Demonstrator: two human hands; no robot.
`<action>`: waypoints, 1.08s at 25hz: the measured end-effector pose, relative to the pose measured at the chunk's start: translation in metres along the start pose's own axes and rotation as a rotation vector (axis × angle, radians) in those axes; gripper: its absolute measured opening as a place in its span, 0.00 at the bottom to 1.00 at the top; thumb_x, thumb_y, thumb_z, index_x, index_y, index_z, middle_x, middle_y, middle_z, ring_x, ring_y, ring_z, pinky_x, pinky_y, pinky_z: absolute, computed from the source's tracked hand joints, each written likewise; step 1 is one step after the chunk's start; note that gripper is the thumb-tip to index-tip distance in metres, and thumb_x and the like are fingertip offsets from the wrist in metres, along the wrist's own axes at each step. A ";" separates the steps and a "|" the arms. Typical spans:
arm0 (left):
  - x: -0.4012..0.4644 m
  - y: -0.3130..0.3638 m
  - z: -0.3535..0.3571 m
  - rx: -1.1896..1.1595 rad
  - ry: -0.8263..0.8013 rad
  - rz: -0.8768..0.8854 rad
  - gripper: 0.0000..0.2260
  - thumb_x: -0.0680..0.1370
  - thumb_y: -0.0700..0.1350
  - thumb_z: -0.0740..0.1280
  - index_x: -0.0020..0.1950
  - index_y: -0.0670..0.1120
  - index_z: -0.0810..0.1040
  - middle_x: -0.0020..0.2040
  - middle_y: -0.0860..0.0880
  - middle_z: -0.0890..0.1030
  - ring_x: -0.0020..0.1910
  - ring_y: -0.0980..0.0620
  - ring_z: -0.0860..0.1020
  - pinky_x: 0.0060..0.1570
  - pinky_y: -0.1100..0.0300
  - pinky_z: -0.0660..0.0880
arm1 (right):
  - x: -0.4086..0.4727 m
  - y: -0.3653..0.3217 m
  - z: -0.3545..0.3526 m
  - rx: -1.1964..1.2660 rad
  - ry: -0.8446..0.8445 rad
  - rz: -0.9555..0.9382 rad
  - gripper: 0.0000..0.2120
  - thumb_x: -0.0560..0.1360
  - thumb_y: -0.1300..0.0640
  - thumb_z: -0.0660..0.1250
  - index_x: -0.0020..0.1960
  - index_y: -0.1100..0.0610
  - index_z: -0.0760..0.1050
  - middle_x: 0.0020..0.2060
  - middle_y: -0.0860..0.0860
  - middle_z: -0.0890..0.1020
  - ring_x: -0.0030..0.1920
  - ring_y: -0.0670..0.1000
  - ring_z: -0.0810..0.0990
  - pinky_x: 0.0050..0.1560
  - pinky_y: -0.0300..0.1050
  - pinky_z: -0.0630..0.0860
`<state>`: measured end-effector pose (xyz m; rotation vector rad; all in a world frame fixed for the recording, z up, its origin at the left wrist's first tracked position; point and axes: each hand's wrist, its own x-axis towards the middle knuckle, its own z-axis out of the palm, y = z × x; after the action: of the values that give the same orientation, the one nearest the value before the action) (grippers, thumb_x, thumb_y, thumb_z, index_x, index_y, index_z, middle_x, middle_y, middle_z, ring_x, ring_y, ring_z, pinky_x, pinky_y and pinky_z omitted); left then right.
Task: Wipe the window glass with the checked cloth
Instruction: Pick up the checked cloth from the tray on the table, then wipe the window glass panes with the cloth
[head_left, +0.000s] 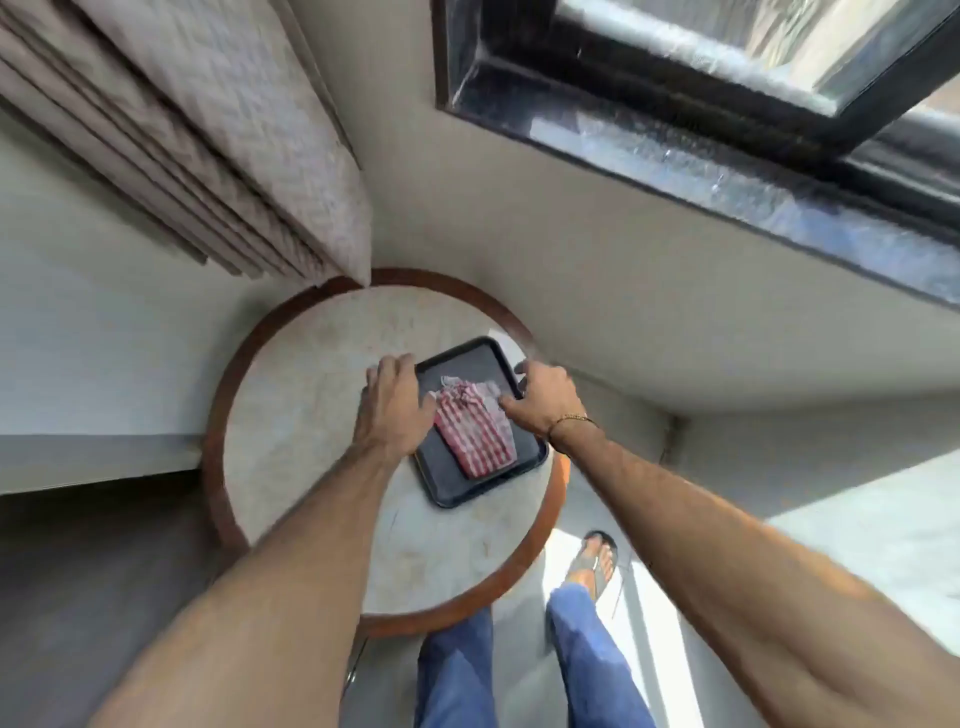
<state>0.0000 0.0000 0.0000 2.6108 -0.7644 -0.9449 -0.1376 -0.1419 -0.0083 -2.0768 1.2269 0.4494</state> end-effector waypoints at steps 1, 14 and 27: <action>0.010 -0.008 0.026 -0.072 -0.064 -0.091 0.22 0.82 0.45 0.66 0.75 0.38 0.73 0.72 0.36 0.75 0.73 0.36 0.74 0.72 0.45 0.72 | 0.016 0.005 0.024 0.023 -0.044 0.063 0.19 0.76 0.52 0.72 0.63 0.61 0.77 0.59 0.62 0.85 0.62 0.65 0.83 0.57 0.50 0.79; 0.030 0.010 0.112 -0.908 -0.090 -0.696 0.08 0.78 0.35 0.64 0.49 0.41 0.83 0.56 0.39 0.87 0.46 0.44 0.83 0.45 0.55 0.79 | 0.047 0.038 0.085 0.434 -0.146 0.399 0.18 0.72 0.66 0.75 0.32 0.54 0.70 0.32 0.50 0.74 0.34 0.50 0.73 0.29 0.38 0.70; -0.072 0.254 -0.201 -1.017 -0.395 0.184 0.08 0.79 0.38 0.68 0.57 0.45 0.84 0.45 0.48 0.86 0.45 0.50 0.81 0.50 0.57 0.79 | -0.117 -0.023 -0.294 1.298 -0.136 -0.094 0.09 0.75 0.66 0.77 0.54 0.59 0.85 0.46 0.54 0.90 0.44 0.51 0.89 0.53 0.50 0.87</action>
<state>-0.0141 -0.1572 0.2921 1.4786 -0.4066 -1.3425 -0.1884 -0.2657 0.2795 -0.9447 0.9087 -0.2408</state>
